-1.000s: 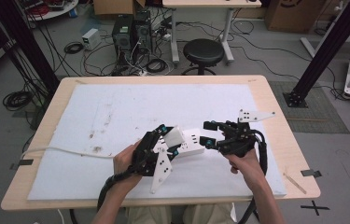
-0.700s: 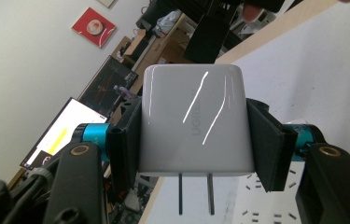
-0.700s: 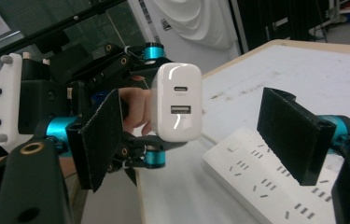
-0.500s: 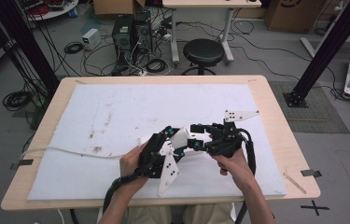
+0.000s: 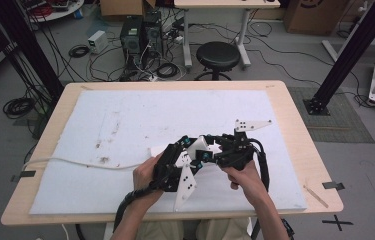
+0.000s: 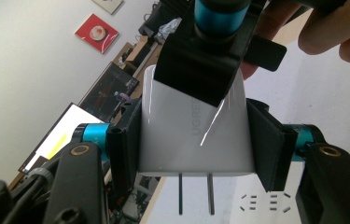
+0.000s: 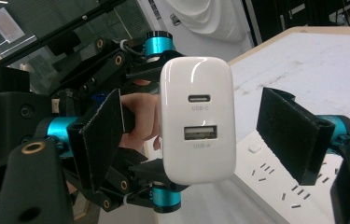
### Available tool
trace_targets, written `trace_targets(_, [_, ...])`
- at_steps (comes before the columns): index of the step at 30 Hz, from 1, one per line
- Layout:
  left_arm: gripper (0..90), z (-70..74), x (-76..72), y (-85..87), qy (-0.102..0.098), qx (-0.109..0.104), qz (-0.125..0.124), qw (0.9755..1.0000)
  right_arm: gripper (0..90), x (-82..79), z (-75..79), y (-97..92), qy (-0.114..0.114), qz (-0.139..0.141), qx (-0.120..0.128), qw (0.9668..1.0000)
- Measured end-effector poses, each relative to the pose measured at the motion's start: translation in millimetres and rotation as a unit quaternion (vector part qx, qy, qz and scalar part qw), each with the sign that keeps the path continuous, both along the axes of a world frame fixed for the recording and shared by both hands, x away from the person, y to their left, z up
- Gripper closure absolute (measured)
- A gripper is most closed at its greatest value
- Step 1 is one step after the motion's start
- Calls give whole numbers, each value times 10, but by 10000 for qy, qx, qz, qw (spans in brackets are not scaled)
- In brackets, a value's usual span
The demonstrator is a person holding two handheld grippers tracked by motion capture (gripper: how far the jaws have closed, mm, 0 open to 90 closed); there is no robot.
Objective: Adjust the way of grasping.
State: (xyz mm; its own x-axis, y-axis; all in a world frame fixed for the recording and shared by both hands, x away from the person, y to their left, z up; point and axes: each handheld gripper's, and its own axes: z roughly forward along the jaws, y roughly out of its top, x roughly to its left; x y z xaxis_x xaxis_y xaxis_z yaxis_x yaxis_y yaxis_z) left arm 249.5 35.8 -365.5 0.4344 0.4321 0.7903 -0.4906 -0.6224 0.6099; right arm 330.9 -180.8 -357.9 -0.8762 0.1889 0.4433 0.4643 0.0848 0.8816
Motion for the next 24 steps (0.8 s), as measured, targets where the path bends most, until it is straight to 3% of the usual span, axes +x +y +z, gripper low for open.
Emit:
trace_targets(16, [423, -1, -5, -41, -40, -5, 36, 10000, 277, 12, -14, 20, 1, -62, -21, 10000])
trace_targets(24, [423, -6, -7, -66, -34, 2, 5, 10000, 346, -9, -59, 34, 3, 7, 10, 10000])
